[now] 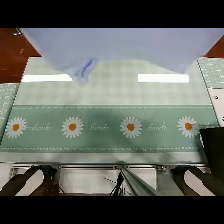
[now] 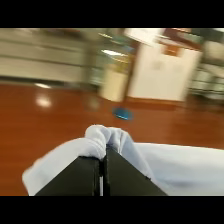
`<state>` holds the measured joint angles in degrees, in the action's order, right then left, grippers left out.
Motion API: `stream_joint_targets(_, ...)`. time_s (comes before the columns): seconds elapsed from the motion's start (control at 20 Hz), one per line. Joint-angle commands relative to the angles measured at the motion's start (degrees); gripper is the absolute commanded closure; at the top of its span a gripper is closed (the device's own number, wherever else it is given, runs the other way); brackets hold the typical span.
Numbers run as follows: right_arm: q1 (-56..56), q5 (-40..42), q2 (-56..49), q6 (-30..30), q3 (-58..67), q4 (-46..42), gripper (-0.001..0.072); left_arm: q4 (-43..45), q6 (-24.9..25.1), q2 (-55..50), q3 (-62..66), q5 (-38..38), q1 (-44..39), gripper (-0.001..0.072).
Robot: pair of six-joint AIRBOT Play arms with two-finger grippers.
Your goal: Fold the shirts.
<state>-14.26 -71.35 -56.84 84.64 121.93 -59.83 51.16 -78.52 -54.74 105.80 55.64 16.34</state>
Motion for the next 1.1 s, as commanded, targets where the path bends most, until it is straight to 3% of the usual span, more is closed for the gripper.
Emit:
stream_joint_targets(0.0,0.04,-2.36,11.3,2.08,-2.19,-6.95,0.0693,22.97,-8.35,9.18,3.89,1.73,0.07,0.0682)
stream_joint_targets(0.35,0.07,-21.11,19.52,6.27,-3.39,-23.5,0.0692,33.55,-7.69,22.67,3.85,13.03,0.07,0.0682)
stream_joint_targets(0.6,0.07,-26.93,19.56,6.4,-11.61,-20.98,0.0692,31.21,-8.26,24.46,-8.61,19.34,0.07,0.0681)
stream_joint_targets(0.75,0.09,-22.21,19.5,4.87,-25.35,-15.82,0.0692,22.77,-7.72,23.98,-25.53,14.97,0.04,0.0682)
stream_joint_targets(0.9,0.09,-8.68,17.4,2.43,-43.98,-10.23,0.0692,14.58,-5.97,20.31,-42.21,2.93,-0.31,0.0682)
stream_joint_targets(1.05,0.09,3.23,7.34,-3.65,-54.55,-1.75,0.0692,13.73,-5.97,9.44,-50.84,-9.2,-4.63,0.0682)
